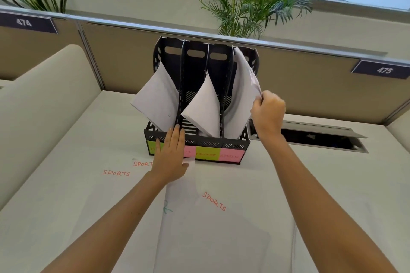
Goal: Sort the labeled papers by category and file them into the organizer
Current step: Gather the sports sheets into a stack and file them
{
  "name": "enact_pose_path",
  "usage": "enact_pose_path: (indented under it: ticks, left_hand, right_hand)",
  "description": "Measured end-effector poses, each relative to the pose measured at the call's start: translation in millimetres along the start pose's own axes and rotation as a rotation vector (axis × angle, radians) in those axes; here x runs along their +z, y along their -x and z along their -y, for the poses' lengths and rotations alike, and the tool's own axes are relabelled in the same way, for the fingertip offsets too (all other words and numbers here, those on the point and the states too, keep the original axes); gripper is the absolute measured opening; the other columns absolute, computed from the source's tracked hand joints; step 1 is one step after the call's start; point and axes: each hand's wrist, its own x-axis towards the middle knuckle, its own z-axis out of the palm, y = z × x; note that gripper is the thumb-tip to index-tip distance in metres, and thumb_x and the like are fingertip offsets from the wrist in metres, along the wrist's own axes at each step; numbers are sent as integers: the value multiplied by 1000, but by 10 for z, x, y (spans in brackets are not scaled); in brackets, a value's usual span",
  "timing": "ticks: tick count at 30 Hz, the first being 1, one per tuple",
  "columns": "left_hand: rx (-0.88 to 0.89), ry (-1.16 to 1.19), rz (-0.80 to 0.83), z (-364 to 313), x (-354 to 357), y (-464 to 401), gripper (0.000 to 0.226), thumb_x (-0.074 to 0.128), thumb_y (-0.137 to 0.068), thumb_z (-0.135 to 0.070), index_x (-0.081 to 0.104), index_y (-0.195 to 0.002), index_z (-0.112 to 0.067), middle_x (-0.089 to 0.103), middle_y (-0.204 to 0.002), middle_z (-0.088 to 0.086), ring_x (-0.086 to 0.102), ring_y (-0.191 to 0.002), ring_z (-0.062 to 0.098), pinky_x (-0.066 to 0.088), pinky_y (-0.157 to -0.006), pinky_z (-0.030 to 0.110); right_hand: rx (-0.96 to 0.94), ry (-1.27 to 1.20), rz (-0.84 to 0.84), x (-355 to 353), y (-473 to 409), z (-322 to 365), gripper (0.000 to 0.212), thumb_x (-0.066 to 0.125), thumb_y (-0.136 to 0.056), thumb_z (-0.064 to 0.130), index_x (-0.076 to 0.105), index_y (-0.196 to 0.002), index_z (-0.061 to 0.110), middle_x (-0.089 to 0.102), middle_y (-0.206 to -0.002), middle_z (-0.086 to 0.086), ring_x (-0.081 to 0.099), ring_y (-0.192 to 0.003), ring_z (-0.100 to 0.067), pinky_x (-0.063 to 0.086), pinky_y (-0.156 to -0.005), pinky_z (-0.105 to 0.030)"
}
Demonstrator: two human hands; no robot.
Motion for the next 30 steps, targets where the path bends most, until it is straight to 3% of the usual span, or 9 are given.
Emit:
enact_pose_path:
  ticks: [3, 6, 11, 16, 19, 21, 24, 27, 30]
  left_hand:
    - [-4, 0, 3, 9, 19, -5, 103, 58, -88, -49, -12, -152, -9, -15, -162, 11, -11, -149, 29, 15, -116, 56]
    - [-11, 3, 14, 5, 24, -5, 103, 59, -88, -46, -12, -152, -8, -16, -162, 11, -12, -149, 30, 15, -117, 54]
    - [-28, 23, 32, -21, -51, 36, 98, 59, -90, -39, -11, -152, -9, -17, -162, 11, -12, -149, 30, 15, -118, 52]
    - [-28, 108, 49, -177, 44, 415, 90, 55, -93, -34, -7, -153, -9, -17, -161, 14, -7, -150, 32, 18, -118, 50]
    - [-70, 162, 141, -319, 189, 769, 70, 52, -94, -36, 19, -151, -12, 5, -161, 15, 17, -145, 34, 33, -109, 45]
    - [-117, 155, 189, -380, 267, 934, 52, 47, -95, -42, 40, -138, -13, 34, -145, 13, 39, -127, 31, 41, -96, 39]
    - [-166, 191, 362, -442, 361, 1142, 49, 42, -94, -54, 47, -122, -13, 52, -128, 9, 49, -117, 30, 40, -93, 40]
    - [-184, 247, 448, -471, 413, 1299, 46, 51, -89, -58, 46, -107, -17, 60, -114, 3, 56, -110, 27, 40, -87, 37]
    - [-195, 396, 490, -485, 431, 1378, 31, 58, -89, -46, 43, -82, -19, 56, -85, -2, 56, -88, 22, 42, -79, 33]
  right_hand:
    - [115, -73, 38, 138, 142, -130, 18, 46, -90, 3, 46, -72, 6, 50, -66, -11, 44, -59, -25, 22, -51, -24]
    - [168, -96, 118, 214, 296, -185, 6, 44, -92, 6, 48, -94, 1, 57, -74, -14, 49, -60, -26, 26, -42, -25]
    - [122, -22, 241, 190, 521, -232, 27, 50, -95, 18, 42, -114, 1, 64, -81, -17, 55, -63, -30, 36, -48, -29]
    - [130, 1, 332, -18, 831, -349, 36, 57, -92, 26, 41, -115, 3, 66, -87, -16, 64, -74, -34, 47, -55, -34]
    - [197, 121, 518, -131, 1119, -516, 43, 57, -91, 31, 43, -121, 5, 65, -101, -16, 63, -88, -34, 44, -63, -32]
    - [245, 223, 747, -185, 1302, -641, 45, 57, -90, 36, 46, -121, 6, 61, -114, -16, 59, -101, -34, 47, -74, -34]
    - [319, 355, 1080, -329, 1598, -767, 54, 65, -84, 42, 47, -123, 8, 56, -123, -12, 57, -108, -29, 51, -84, -36]
    - [512, 325, 1253, -460, 1874, -834, 77, 79, -72, 38, 35, -128, 7, 53, -121, -14, 64, -95, -30, 58, -75, -39]
    - [665, 235, 1271, -521, 2103, -870, 95, 86, -65, 30, 23, -133, 11, 45, -123, -16, 66, -81, -30, 59, -60, -39]
